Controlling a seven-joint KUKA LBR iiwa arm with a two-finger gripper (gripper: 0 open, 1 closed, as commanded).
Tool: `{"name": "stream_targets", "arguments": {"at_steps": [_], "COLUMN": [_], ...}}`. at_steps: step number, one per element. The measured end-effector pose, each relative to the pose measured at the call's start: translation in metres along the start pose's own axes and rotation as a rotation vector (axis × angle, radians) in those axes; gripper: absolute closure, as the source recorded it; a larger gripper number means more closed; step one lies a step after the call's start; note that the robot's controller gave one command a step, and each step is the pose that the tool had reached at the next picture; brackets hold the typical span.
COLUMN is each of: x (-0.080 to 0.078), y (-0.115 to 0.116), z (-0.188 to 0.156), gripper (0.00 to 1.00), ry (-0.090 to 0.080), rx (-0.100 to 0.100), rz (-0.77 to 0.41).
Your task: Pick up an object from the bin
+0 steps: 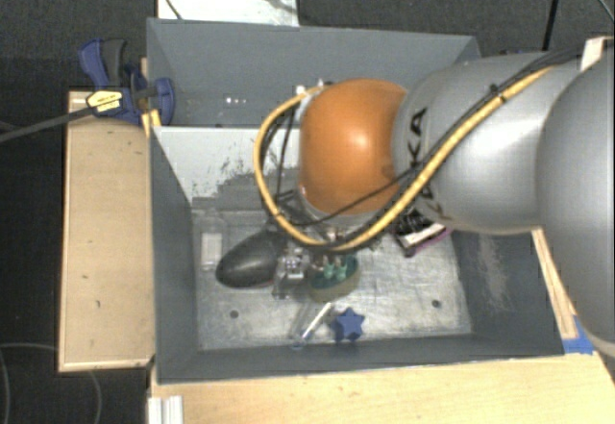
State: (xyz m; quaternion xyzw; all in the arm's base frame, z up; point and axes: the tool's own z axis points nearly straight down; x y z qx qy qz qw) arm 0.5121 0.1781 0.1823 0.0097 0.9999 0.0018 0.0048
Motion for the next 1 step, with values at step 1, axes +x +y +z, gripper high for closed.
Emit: {"name": "stream_targets", "arguments": {"at_steps": [1], "x": [0.0101], "y": [0.0016], "z": [-0.0942], "gripper": [1.00], "ry": [0.001], "rx": [0.000], "rz": [-0.015]}}
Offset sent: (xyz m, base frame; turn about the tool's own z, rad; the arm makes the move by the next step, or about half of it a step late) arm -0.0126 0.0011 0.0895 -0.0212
